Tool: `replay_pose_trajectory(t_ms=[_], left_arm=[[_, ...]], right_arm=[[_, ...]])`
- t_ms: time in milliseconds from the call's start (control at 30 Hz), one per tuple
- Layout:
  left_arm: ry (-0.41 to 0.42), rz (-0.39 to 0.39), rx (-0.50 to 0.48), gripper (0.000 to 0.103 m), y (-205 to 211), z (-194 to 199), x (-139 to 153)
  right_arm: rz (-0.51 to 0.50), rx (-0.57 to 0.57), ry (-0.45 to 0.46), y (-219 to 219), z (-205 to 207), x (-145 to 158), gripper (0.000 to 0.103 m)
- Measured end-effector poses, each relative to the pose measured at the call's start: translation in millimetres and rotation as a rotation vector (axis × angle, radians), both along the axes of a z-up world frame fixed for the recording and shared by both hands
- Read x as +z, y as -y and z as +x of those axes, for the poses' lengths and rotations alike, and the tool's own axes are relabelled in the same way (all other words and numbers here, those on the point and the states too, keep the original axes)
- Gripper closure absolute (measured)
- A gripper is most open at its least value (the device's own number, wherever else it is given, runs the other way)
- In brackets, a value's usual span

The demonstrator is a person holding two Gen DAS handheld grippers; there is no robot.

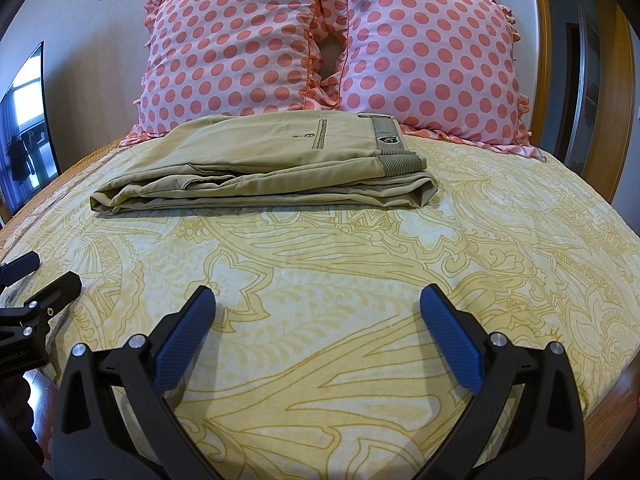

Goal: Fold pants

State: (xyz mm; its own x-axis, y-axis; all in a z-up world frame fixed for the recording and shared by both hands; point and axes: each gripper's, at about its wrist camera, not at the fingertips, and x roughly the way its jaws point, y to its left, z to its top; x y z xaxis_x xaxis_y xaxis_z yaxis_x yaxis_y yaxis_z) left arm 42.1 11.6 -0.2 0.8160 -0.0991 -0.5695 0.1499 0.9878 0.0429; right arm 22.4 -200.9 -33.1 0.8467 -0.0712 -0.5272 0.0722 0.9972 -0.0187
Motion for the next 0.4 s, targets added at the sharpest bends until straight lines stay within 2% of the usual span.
replay_pose_trajectory(t_ms=[400], left_arm=[[0.001,-0.001,0.000,0.001,-3.0,2.6,0.5]], right_arm=[[0.000,-0.001,0.000,-0.5,0.5,-0.4,0.002]])
